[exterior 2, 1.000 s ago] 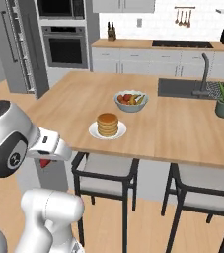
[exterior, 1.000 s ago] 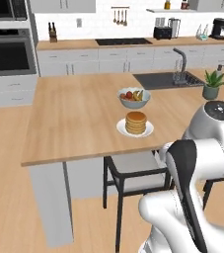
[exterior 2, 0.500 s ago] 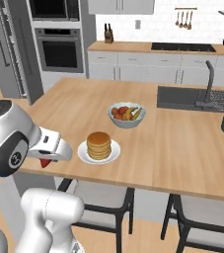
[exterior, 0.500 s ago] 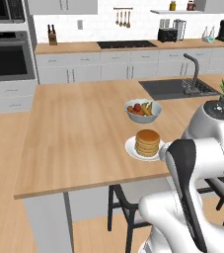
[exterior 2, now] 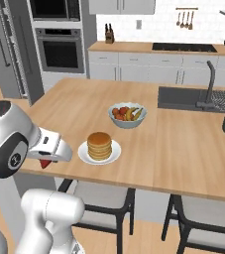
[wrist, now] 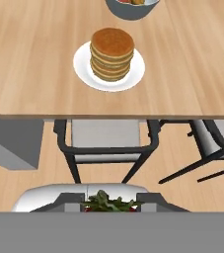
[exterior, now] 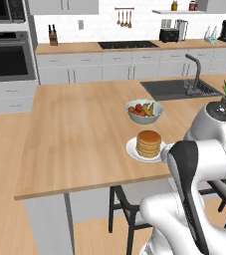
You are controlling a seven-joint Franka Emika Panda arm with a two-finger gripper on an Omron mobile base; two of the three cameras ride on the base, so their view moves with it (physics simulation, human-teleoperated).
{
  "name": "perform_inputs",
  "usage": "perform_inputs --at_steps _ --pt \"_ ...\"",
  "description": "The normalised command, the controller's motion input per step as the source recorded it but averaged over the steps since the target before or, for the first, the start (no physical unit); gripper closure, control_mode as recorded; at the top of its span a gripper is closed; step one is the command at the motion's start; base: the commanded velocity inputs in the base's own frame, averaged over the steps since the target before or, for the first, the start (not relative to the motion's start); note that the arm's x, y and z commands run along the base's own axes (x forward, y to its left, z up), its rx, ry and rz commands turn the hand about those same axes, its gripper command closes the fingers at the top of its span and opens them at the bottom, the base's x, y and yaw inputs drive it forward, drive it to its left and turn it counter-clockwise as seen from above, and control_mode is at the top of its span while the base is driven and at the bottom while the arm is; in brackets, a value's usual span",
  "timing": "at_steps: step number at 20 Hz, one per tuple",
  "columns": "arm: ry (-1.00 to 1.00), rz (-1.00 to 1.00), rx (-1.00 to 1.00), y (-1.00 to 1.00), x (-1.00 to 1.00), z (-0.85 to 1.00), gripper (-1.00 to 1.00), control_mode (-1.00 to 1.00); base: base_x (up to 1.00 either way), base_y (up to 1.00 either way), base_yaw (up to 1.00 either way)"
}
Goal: Take the strawberry from the fridge and place it on top of the pancake, located on the dining counter.
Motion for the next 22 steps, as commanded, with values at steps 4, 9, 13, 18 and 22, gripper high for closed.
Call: perform_inputs --at_steps 4,9,13,18,22 --pt "-0.01 0.00 0.00 0.02 0.11 0.00 1.00 -1.00 0.00 0.00 0.00" --pt "0.01 0.18 0.00 -0.06 0.81 0.07 1.00 -1.00 0.00 0.00 0.00" --pt "0.14 0.09 0.00 -0.22 1.00 0.08 1.00 -1.00 0.00 0.00 0.00" --pt "0.24 0.00 0.00 0.09 1.00 0.00 1.00 -1.00 0.00 0.00 0.00" --pt "0.25 0.00 0.00 -0.04 1.00 0.00 1.00 -1.00 0.00 0.00 0.00"
